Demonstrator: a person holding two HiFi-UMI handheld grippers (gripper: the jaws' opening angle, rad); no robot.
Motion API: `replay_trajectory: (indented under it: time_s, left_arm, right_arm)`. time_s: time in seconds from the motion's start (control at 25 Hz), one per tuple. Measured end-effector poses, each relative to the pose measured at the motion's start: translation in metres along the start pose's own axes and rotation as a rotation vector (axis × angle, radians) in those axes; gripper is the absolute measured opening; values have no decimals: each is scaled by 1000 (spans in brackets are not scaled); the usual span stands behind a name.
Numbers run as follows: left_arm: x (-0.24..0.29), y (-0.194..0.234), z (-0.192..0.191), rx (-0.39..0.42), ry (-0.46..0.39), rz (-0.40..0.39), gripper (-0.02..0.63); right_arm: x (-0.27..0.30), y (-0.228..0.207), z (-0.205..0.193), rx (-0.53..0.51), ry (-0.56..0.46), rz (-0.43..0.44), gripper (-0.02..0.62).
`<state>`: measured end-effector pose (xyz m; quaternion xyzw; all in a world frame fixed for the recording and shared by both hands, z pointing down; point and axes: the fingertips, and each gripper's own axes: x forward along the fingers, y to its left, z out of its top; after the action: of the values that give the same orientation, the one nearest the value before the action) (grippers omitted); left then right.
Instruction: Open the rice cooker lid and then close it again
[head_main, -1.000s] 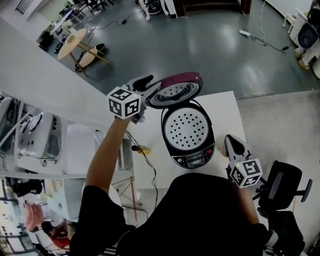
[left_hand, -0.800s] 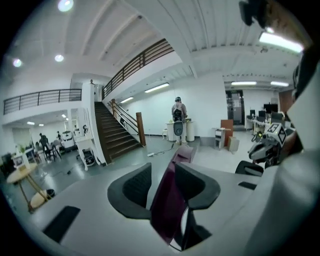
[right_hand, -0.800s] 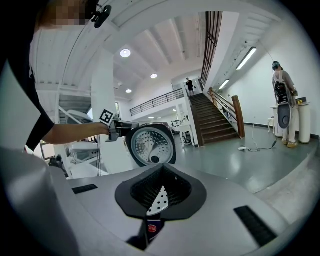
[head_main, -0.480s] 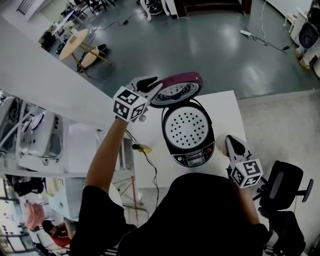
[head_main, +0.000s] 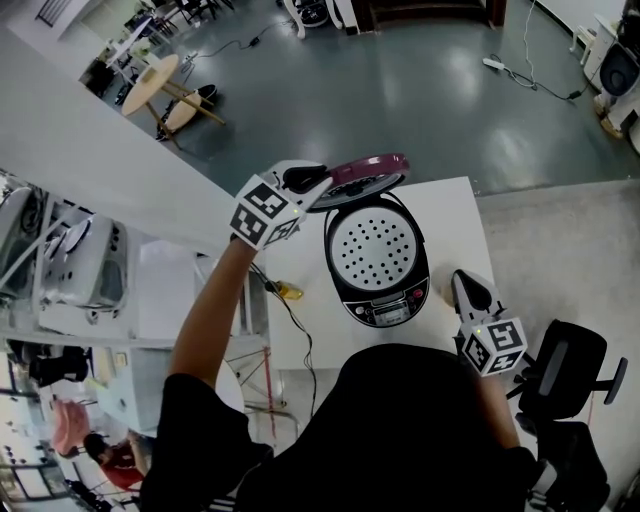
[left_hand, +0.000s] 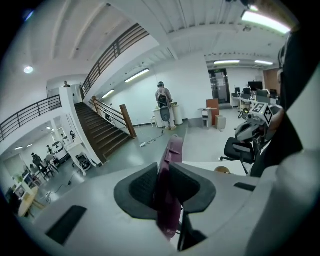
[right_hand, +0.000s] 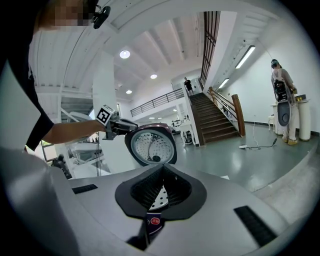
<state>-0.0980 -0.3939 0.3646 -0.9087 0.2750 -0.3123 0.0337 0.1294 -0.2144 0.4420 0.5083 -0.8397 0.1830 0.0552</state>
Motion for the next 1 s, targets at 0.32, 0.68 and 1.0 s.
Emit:
replay_trajectory:
  time_s: [0.32,0.68,1.0]
  left_arm:
    - [-2,-17,-4,40,43,16,67]
    - [-5,-37,-5,72,83,25,66]
    - [-6,-64,-12,88,110,-3,66]
  right_arm:
    - [-8,7,-9,7,12,19,0]
    - [-16,10,-16,14,30,33,0]
    - [-22,13,-22,10,50,50,0]
